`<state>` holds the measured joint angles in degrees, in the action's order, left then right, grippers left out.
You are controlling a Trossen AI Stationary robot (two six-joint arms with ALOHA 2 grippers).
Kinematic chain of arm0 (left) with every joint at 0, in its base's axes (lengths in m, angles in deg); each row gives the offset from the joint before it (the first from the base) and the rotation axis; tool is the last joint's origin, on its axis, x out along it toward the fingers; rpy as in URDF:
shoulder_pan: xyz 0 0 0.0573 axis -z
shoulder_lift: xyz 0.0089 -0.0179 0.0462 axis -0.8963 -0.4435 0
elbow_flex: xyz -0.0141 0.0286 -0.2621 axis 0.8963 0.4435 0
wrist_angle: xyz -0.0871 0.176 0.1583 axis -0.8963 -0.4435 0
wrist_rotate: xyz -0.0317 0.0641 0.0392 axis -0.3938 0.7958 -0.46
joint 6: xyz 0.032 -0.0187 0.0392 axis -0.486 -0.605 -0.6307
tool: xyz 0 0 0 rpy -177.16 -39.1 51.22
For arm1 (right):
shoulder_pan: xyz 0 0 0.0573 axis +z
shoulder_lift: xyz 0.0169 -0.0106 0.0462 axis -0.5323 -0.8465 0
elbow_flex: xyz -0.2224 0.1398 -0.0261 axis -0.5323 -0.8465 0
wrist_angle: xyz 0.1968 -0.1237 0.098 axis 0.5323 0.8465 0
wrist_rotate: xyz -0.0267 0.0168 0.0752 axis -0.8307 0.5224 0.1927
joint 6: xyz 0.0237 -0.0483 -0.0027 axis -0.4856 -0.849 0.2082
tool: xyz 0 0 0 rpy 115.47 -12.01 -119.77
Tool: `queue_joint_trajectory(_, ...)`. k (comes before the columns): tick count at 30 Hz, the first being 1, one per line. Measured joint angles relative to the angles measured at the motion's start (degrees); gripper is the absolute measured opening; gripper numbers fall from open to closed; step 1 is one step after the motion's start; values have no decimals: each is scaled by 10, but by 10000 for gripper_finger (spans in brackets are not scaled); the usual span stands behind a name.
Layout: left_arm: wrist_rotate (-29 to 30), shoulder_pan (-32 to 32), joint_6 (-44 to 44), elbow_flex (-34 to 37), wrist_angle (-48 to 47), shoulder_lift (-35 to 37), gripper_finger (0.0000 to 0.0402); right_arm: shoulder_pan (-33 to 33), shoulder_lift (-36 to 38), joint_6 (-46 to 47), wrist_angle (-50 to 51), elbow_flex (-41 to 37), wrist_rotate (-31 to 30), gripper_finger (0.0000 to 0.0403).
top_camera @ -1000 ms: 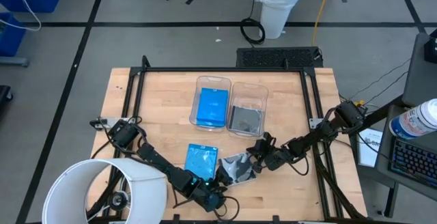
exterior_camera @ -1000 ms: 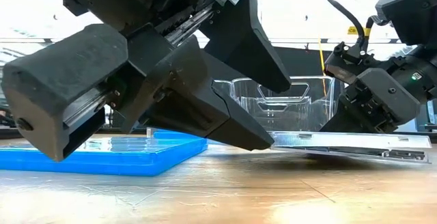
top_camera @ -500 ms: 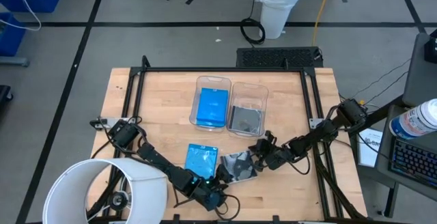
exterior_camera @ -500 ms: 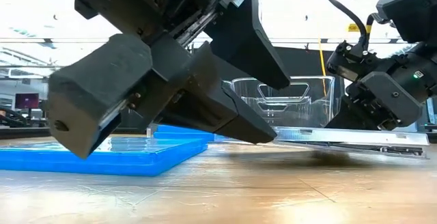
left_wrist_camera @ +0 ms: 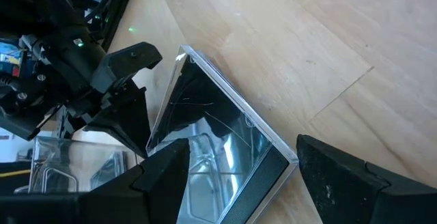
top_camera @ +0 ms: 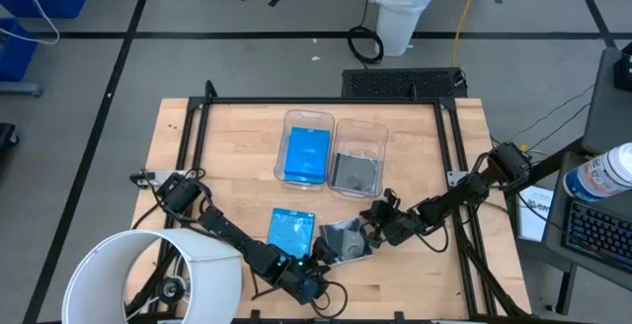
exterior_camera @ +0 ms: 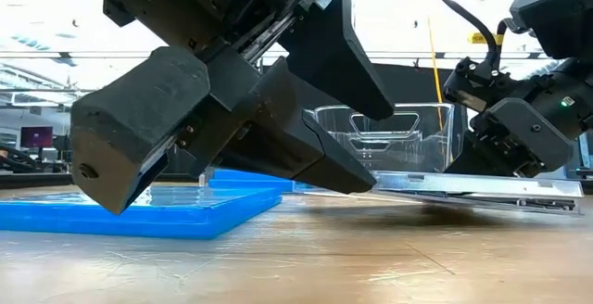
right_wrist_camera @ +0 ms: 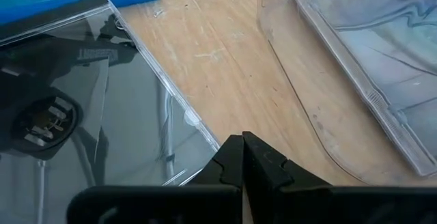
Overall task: Pick & place jewel cases by type
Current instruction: Put the black CD case into the right transparent bin
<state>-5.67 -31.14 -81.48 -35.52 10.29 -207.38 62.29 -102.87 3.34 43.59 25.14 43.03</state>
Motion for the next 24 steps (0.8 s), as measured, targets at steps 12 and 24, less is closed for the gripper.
queue_joint_trajectory(12, 1, 0, -25, 0, 18, 0, 269, 0, 1, 22, 21, 3, 0, 0)
queue_joint_trajectory(24, 25, 2, -40, 0, 18, 0, 269, 0, 1, 27, 23, 3, 1, 0)
